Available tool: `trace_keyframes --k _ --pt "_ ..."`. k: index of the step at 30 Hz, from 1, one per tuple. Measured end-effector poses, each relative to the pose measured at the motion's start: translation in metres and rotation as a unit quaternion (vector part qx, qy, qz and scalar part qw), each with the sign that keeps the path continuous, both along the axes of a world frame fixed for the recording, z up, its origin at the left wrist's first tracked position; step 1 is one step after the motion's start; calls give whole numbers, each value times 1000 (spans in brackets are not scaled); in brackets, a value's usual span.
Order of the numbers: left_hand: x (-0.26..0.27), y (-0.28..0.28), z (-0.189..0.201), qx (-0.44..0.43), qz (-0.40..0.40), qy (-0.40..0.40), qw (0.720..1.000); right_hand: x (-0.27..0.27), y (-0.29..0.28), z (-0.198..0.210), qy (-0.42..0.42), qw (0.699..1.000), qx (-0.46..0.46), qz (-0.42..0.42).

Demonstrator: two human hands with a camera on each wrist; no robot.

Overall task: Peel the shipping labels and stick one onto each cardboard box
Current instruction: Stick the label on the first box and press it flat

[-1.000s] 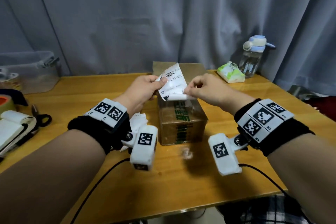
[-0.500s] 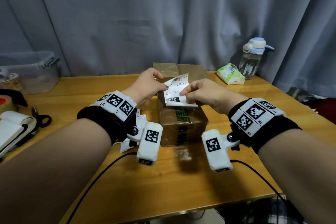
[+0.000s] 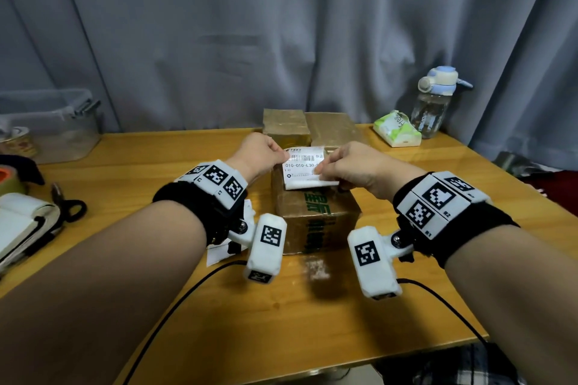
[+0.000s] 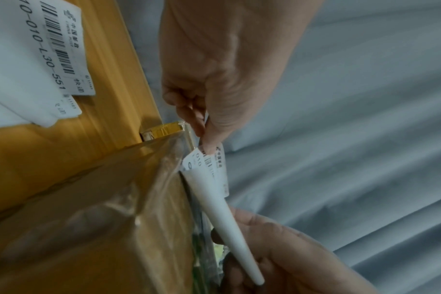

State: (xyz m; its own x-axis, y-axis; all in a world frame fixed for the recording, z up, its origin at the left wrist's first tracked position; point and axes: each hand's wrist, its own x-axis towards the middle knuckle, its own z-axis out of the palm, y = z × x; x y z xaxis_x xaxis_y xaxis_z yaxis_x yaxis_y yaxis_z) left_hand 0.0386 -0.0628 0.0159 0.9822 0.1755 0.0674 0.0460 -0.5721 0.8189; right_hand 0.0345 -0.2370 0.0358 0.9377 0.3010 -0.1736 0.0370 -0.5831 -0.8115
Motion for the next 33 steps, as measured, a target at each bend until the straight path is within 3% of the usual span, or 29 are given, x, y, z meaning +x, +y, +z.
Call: trace_keyframes --k 8,29,33 --pt "8 -3 -2 40 -3 40 998 6 -1 2 34 998 39 -26" --pt "14 3 -16 64 16 17 998 7 -7 -5 -4 999 -42 8" --pt "3 0 -13 171 -7 47 984 8 -12 -6 -4 997 -75 35"
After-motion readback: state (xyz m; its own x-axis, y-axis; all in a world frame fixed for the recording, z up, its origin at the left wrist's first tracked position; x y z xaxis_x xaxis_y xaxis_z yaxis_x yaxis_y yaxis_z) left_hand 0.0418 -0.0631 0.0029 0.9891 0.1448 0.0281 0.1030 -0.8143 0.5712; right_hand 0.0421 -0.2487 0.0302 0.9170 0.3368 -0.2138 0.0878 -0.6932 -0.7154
